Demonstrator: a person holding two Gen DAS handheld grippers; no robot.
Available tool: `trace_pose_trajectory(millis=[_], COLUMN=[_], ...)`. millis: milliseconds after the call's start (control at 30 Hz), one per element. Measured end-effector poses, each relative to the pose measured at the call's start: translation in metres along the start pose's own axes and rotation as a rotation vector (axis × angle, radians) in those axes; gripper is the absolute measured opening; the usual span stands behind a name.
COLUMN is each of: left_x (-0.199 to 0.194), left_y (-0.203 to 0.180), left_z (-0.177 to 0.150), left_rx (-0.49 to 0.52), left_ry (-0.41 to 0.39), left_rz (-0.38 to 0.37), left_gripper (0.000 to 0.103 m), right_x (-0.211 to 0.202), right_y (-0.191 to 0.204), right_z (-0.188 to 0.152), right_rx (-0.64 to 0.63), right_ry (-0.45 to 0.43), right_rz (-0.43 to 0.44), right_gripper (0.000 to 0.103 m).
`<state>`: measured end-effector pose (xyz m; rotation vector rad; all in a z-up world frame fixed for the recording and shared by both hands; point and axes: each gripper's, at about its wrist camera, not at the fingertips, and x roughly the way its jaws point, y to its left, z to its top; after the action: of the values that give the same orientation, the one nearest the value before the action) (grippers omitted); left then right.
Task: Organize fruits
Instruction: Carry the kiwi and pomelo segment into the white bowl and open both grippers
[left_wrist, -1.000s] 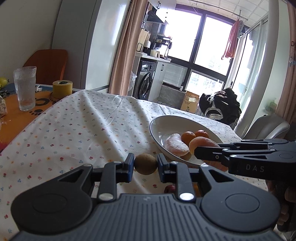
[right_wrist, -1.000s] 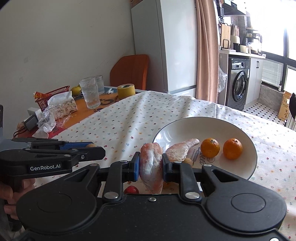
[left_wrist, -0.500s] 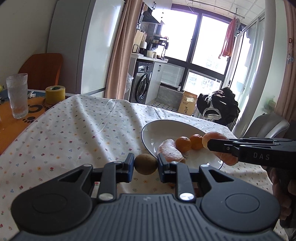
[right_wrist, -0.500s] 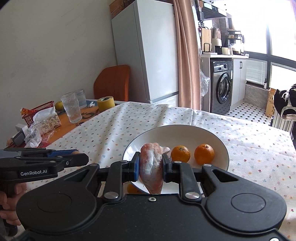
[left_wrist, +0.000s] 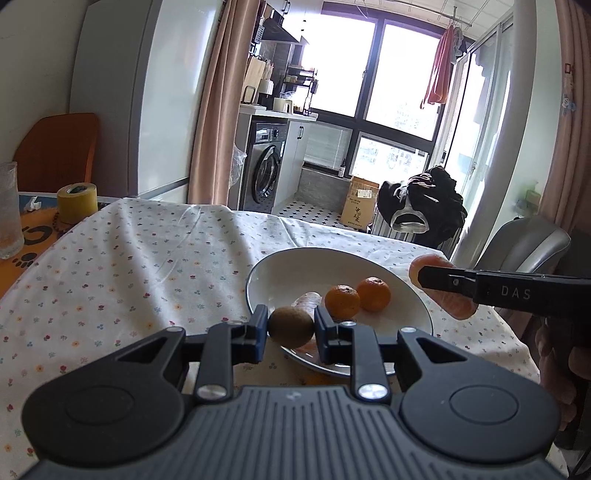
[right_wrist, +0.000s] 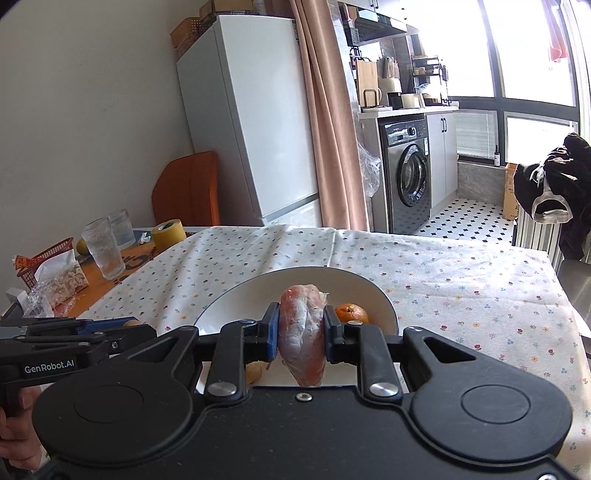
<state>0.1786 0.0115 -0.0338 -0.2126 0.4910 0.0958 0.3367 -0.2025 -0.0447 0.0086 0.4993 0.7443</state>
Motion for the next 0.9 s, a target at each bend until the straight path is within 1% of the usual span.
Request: trace_pose_trajectory(millis=[133, 300, 600, 733, 833, 900], left_x=[0.01, 0.024, 0.047, 0.057, 0.063, 0.064], left_y=[-0.007, -0.018, -0.042, -0.046, -0.047, -0.045], left_z=[0.002, 0.006, 0.014, 0.02, 0.022, 0.024], left_rx=[0.012, 0.036, 0.095, 0.096, 0.088, 0.082], left_ry=[0.013, 0.031, 0.049, 0.053, 0.046, 0.04], left_rz=[-0.012, -0.019, -0.045, -0.047, -0.033, -0.016], left_gripper=[0.025, 0.025, 0.025, 0.025, 0.025, 0.031], right_x=[0.006, 0.014, 0.016, 0.015, 0.015, 0.015], right_y=[-0.006, -0.014, -0.026, -0.027, -0.028, -0.028], right_z=[0.001, -0.007, -0.013, -0.015, -0.015, -0.016], right_rx=[0.019, 0.05, 0.092, 0.092, 0.094, 0.091], right_ry=[-0.006, -0.006, -0.002, -0.004, -0.005, -0.005], right_rz=[-0.002, 0.011, 0.014, 0.01, 0.013, 0.018], right_gripper=[0.021, 0.021, 0.021, 0.022, 0.022, 0.022])
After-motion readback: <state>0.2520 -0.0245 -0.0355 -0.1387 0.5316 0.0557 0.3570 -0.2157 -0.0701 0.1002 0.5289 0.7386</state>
